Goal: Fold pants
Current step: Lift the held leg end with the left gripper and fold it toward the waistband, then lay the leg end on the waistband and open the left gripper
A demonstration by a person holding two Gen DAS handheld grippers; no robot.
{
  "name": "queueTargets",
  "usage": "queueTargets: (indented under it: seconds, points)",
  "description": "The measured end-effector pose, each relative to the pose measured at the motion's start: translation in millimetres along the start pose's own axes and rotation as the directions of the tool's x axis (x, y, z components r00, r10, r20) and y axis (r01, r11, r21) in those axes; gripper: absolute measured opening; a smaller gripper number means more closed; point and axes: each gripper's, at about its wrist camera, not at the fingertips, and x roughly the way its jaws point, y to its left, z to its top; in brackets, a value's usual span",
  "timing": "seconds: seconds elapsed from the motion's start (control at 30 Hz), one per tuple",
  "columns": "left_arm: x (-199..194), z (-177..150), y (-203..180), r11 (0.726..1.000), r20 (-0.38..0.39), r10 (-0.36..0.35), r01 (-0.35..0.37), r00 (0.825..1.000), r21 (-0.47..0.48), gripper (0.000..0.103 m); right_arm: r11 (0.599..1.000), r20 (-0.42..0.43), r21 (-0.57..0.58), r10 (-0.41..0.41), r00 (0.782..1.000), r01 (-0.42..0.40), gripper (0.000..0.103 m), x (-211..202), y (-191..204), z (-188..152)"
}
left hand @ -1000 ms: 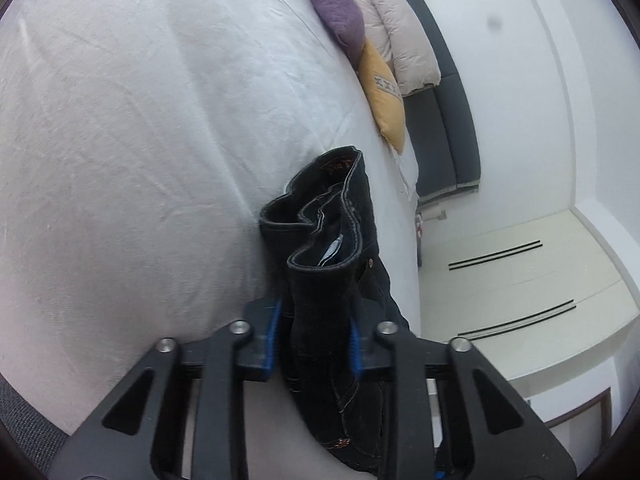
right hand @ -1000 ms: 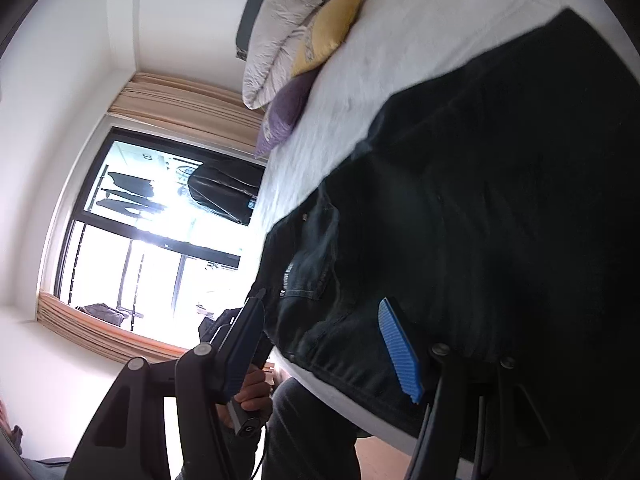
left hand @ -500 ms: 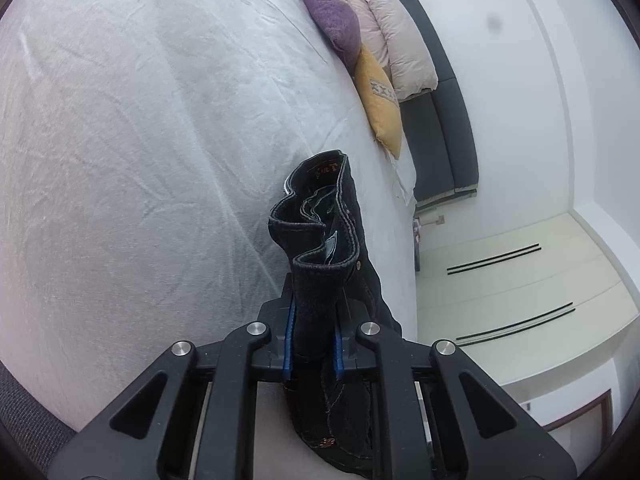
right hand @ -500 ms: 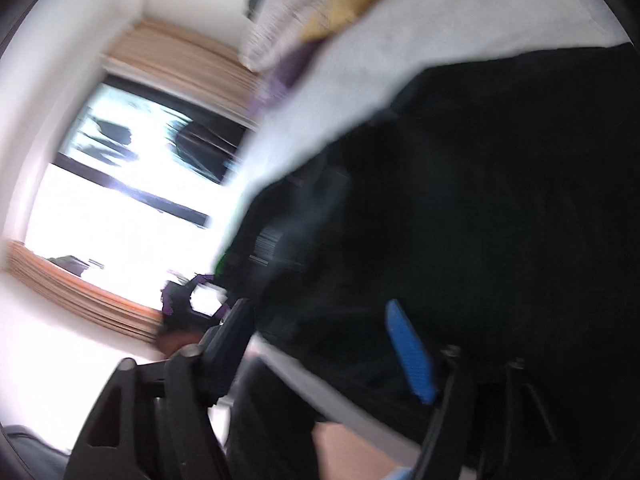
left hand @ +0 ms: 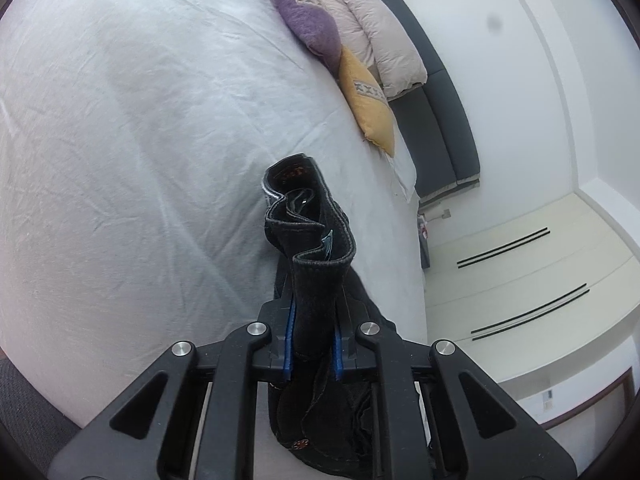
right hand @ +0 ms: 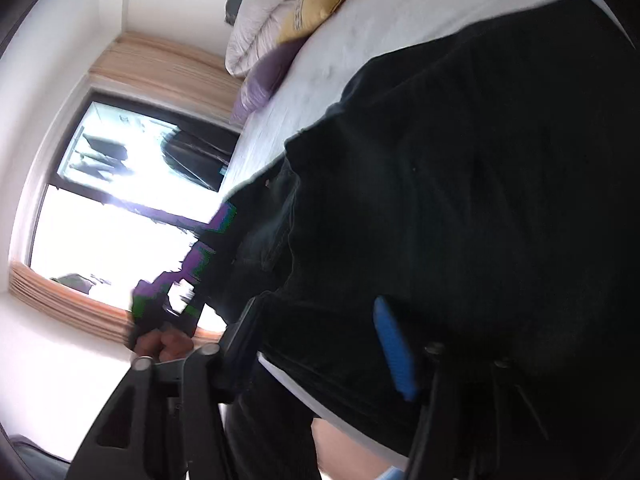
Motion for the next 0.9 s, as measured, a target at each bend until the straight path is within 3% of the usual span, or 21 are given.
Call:
queueTargets:
  seconds: [0.03, 0.1, 0.17, 0.33, 0.43, 0.53, 0.6, 0.7, 0.83, 0.9]
  points:
    - [-2, -1, -6, 1.000, 0.004, 0.001, -0.001, 1.000, 0.015, 0.011, 0.999, 0.019, 0.034, 0.039, 0.999, -0.040, 0.063, -5, 0, 1]
    - [-5, -4, -28, 0.998, 0.011, 0.001, -0.001, 1.000, 0.066, 0.011, 0.984, 0.081, 0.102, 0.140, 0.987, -0.148, 0.080, -20, -4, 5]
    - [-8, -8, -54, 0.990, 0.012, -0.006, 0.004, 1.000, 0.139, 0.011, 0.973, 0.138, 0.133, 0.171, 0.976, -0.189, 0.089, -36, -8, 8]
    - [-4, -38, -131, 0.931, -0.010, -0.016, 0.018, 1.000, 0.365, 0.011, 0.946, 0.196, 0.164, 0.247, 0.949, -0.280, 0.097, -60, -7, 29]
    - [5, -76, -176, 0.855, -0.049, -0.008, 0.032, 0.999, 0.518, 0.011, 0.942, 0.164, 0.137, 0.285, 0.944, -0.308, 0.099, -59, 9, 48]
    - [19, -126, -213, 0.760, -0.127, -0.001, 0.083, 0.992, 0.644, 0.011, 0.944, 0.096, 0.123, 0.297, 0.950, -0.308, 0.099, -56, 26, 67]
    - [35, -163, -229, 0.701, -0.211, 0.016, 0.140, 0.977, 0.700, 0.011, 0.949, 0.076, 0.110, 0.290, 0.954, -0.297, 0.099, -62, 27, 75]
    - [56, -218, -238, 0.634, -0.312, 0.061, 0.205, 0.948, 0.746, 0.011, 0.937, 0.082, 0.130, 0.316, 0.945, -0.325, 0.100, -82, 7, 74]
    - [71, -270, -238, 0.593, -0.371, 0.117, 0.235, 0.921, 0.771, 0.012, 0.933, 0.108, 0.197, 0.285, 0.952, -0.302, 0.103, -97, -25, 77]
    - [74, -287, -238, 0.566, -0.367, 0.149, 0.226, 0.918, 0.793, 0.012, 0.940, 0.093, 0.203, 0.259, 0.961, -0.273, 0.103, -99, -31, 75]
